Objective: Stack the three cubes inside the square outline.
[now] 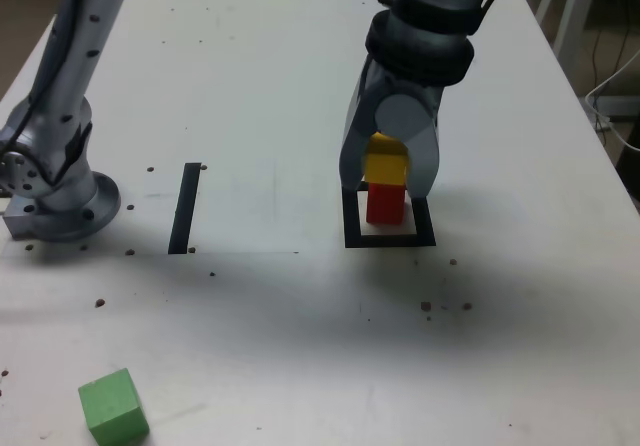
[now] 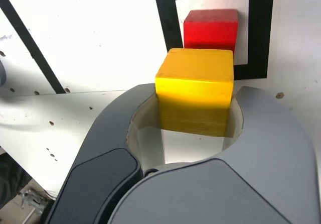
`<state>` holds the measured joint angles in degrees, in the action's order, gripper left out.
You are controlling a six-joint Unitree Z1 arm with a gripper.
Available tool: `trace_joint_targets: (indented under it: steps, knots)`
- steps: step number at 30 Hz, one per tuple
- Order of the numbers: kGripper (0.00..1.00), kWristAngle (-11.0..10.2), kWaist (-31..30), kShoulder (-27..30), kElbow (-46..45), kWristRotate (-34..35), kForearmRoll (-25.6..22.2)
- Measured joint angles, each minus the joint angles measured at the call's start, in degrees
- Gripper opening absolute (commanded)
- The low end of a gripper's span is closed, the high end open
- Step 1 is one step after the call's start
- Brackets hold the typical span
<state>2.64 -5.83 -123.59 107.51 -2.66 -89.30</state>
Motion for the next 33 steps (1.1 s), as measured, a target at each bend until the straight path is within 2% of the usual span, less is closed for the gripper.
trace_joint_targets:
  steps: [24, 27, 33]
  knots:
    - [0.3, 0.67, 1.07, -2.38, 0.25, -1.23, 0.46]
    - [0.35, 0.68, 1.13, -2.49, 0.2, -1.39, 0.51]
    - [0.53, 0.68, 1.35, -2.73, 0.07, -1.71, 0.6]
